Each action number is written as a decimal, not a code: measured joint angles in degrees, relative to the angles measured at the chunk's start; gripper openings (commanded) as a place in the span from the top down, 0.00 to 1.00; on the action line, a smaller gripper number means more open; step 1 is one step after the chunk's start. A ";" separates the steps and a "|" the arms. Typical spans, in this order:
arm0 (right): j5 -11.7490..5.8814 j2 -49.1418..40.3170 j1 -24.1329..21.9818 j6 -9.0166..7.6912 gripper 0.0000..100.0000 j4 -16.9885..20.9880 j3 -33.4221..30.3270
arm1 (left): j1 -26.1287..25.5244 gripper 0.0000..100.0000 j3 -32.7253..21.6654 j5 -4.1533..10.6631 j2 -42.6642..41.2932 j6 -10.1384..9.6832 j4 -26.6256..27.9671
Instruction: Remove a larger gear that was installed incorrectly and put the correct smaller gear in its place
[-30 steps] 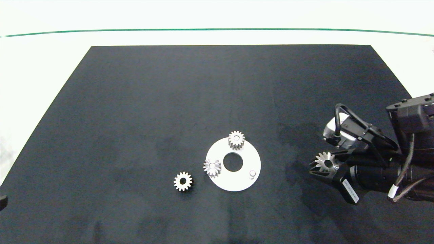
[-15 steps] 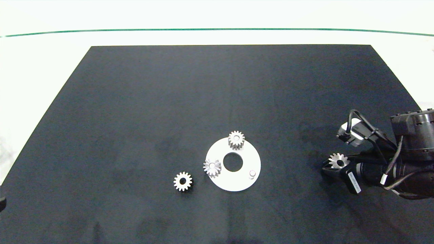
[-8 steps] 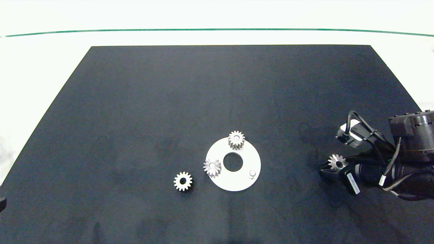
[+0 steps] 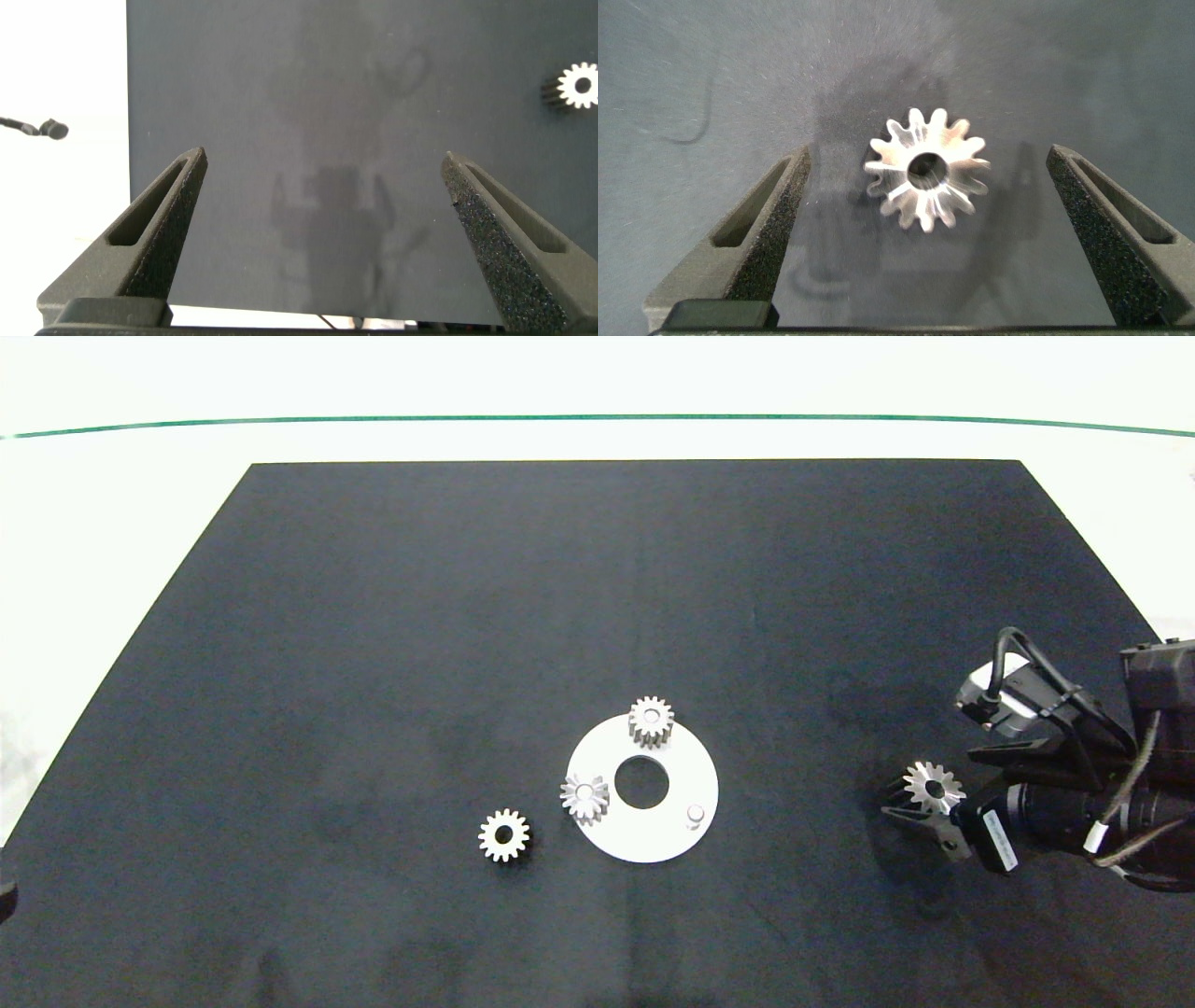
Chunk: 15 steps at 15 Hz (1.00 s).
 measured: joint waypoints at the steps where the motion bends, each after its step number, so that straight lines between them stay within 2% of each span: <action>1: 0.02 -1.27 0.00 0.02 0.00 0.17 0.17 | -0.27 0.00 -0.04 -0.20 0.00 1.08 -0.04; 4: 0.04 -5.46 -0.17 0.02 0.00 1.51 0.98 | -2.85 0.00 0.16 -0.85 0.05 3.61 -0.04; 7: -0.35 -10.23 -0.20 -0.02 0.00 2.04 1.46 | -9.78 0.00 1.57 -1.46 0.20 3.61 -1.35; 10: -0.52 -14.60 -0.26 -0.05 0.00 2.45 1.46 | -15.37 0.00 6.61 -1.52 0.41 3.69 -9.95; 12: -0.50 -17.34 -0.26 -0.05 0.00 4.89 0.87 | -17.60 0.00 10.80 -1.52 0.99 3.91 -16.26; 13: -0.49 -18.69 -0.24 -0.05 0.00 6.22 0.26 | -18.81 0.00 12.70 -1.46 1.57 4.11 -18.44; 15: -0.57 -21.38 -0.22 -0.05 0.00 7.16 -1.04 | -20.86 0.00 14.43 -1.40 2.80 4.66 -19.30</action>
